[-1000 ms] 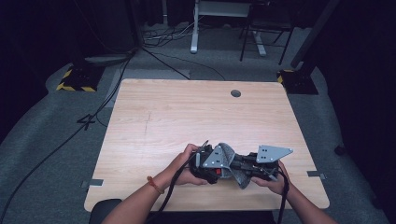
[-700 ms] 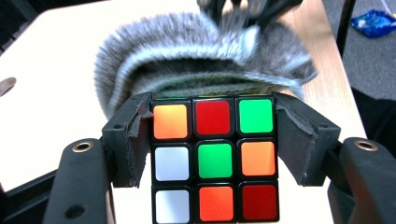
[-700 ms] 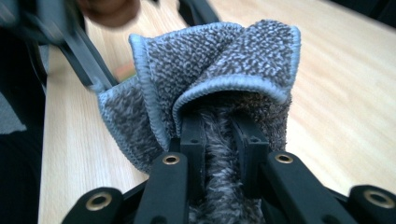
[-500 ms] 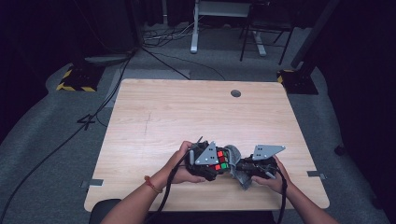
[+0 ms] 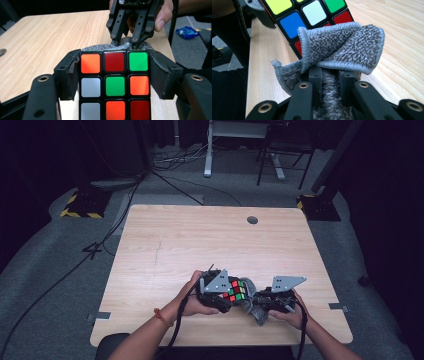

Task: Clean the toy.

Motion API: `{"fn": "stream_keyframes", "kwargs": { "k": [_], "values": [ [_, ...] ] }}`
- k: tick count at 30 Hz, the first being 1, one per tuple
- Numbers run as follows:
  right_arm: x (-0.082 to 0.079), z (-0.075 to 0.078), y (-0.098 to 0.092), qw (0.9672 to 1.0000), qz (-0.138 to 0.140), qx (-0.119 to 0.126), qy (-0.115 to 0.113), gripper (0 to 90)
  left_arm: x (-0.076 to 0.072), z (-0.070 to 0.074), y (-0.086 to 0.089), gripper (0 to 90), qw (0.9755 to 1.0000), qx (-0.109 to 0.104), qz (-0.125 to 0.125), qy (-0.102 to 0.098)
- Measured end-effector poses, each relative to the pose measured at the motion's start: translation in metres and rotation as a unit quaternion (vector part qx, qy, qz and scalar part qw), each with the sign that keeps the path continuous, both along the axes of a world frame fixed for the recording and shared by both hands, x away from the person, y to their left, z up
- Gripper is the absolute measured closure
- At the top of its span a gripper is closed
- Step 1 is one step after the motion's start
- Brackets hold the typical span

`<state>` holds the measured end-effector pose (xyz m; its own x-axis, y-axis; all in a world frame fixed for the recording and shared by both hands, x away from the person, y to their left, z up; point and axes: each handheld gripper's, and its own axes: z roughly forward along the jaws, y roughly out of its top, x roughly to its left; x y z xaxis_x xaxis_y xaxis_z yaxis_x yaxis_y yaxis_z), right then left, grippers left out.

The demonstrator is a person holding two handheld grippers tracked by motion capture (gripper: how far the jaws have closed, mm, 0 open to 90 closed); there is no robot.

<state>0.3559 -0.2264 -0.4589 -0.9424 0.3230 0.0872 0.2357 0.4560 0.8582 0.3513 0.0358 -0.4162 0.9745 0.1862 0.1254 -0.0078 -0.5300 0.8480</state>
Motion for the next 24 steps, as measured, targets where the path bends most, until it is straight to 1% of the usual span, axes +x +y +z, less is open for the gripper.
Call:
{"fn": "stream_keyframes", "kwargs": {
  "k": [1, 3, 5, 6, 7, 8, 9, 11, 16, 19, 20, 23, 24],
  "values": [
    [-0.001, 0.0, 0.0, 1.0, 0.0, -0.001, -0.003, 77.2, 0.0, 0.0, 0.0, 33.0, 1.0, 0.0, 0.001, 0.0],
    [-0.002, 0.0, 0.001, 1.0, 0.002, 0.003, -0.001, 77.2, 0.0, -0.001, 0.0, 33.0, 1.0, -0.001, 0.001, 0.004],
    [-0.003, 0.001, 0.003, 1.0, 0.0, -0.005, -0.008, 77.2, 0.001, -0.002, 0.0, 32.9, 1.0, 0.001, 0.002, 0.004],
    [-0.004, 0.001, 0.003, 1.0, 0.0, -0.005, -0.008, 77.2, 0.001, -0.002, 0.0, 32.8, 1.0, 0.002, 0.002, 0.003],
    [-0.004, 0.001, 0.003, 1.0, 0.0, -0.004, -0.008, 77.2, 0.001, -0.002, 0.0, 32.7, 1.0, 0.005, 0.005, 0.007],
    [-0.004, 0.001, 0.003, 0.9999, -0.002, -0.006, -0.009, 77.2, 0.002, -0.003, 0.0, 32.5, 0.9999, 0.01, 0.006, 0.002],
    [-0.004, 0.001, 0.003, 0.9999, -0.004, -0.007, -0.011, 77.2, 0.002, -0.004, 0.0, 32.3, 0.9999, 0.011, 0.008, 0.006],
    [-0.004, 0.002, 0.002, 0.9999, -0.004, -0.004, -0.011, 77.2, 0.002, -0.005, 0.0, 32.2, 0.9998, 0.015, 0.008, 0.007],
    [-0.004, 0.004, -0.001, 0.9998, -0.012, -0.003, -0.017, 77.2, -0.001, -0.006, 0.0, 32.6, 0.9994, 0.03, 0.007, -0.013],
    [-0.004, 0.006, -0.004, 0.9997, -0.015, 0.01, -0.017, 77.2, -0.002, -0.006, 0.001, 32.8, 0.9994, 0.033, 0.006, -0.011],
    [-0.004, 0.007, -0.005, 0.9997, -0.015, 0.01, -0.018, 77.2, -0.001, -0.006, 0.001, 32.8, 0.9995, 0.031, 0.006, -0.009],
    [-0.003, 0.009, -0.006, 0.9995, -0.02, 0.015, -0.021, 77.2, 0.001, -0.007, 0.001, 32.8, 0.9995, 0.03, 0.011, -0.005],
    [-0.003, 0.01, -0.007, 0.9994, -0.022, 0.019, -0.021, 77.2, 0.001, -0.008, 0.0, 32.7, 0.9995, 0.029, 0.014, 0.0]
  ]
}}
